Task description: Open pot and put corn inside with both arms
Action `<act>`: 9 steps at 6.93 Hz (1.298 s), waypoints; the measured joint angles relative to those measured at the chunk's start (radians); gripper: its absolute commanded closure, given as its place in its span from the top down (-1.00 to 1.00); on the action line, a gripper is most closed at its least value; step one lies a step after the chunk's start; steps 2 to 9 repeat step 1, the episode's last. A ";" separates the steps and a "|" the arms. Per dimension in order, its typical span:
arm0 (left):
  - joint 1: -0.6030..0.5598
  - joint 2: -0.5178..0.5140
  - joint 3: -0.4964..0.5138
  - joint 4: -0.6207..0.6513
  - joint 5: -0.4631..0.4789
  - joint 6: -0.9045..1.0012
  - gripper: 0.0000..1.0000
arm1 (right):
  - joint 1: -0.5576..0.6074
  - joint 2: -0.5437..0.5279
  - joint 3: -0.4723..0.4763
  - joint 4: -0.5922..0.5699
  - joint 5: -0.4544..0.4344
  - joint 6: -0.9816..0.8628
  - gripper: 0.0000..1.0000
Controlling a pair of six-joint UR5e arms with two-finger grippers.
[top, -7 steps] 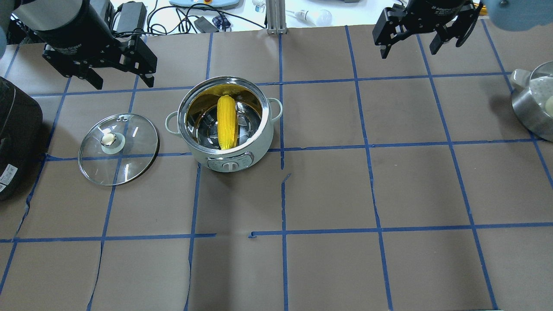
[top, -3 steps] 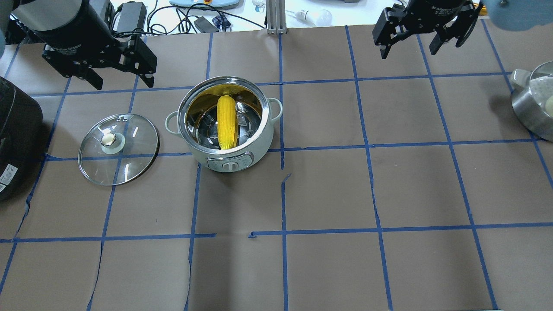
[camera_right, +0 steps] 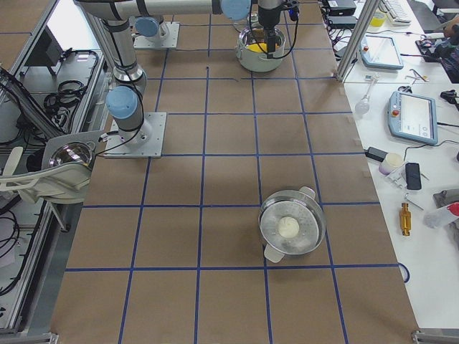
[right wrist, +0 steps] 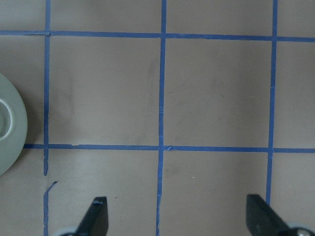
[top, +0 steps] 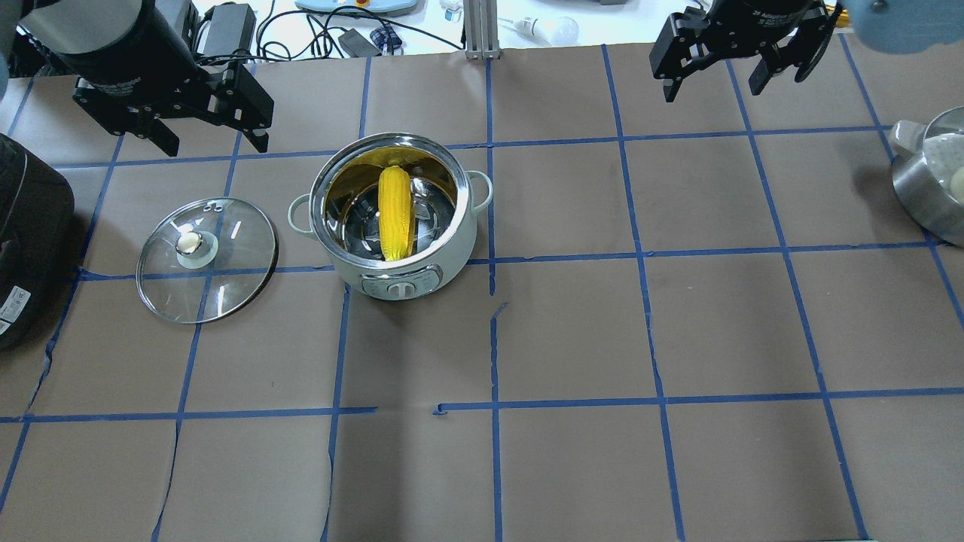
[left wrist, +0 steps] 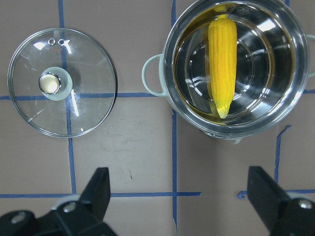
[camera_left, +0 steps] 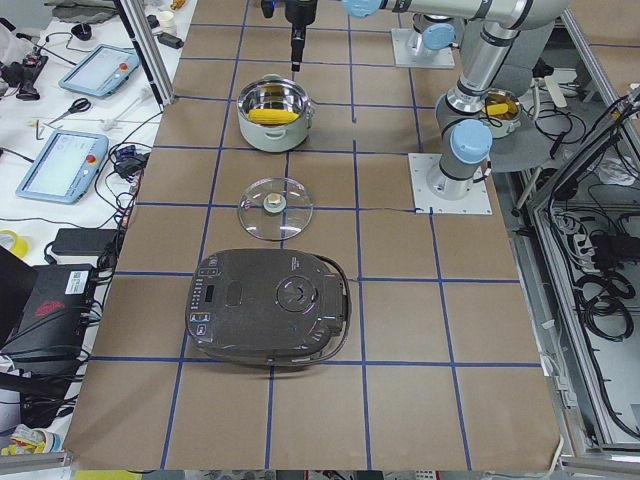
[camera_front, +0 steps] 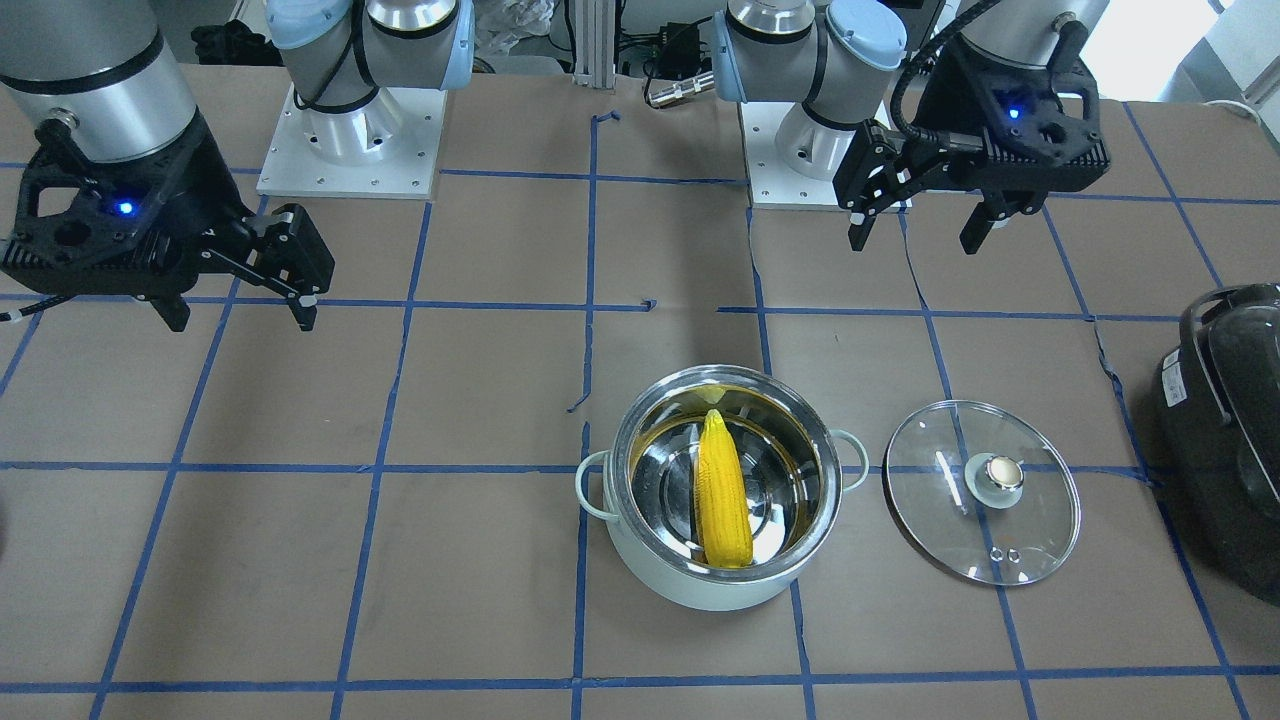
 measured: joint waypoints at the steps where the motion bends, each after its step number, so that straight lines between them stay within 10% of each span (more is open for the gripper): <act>1: 0.000 0.000 0.000 0.000 0.000 0.000 1.00 | -0.001 0.001 0.000 0.000 0.000 -0.001 1.00; 9: 0.000 0.000 0.000 0.000 0.000 0.000 1.00 | -0.001 0.001 0.000 0.000 0.000 -0.001 1.00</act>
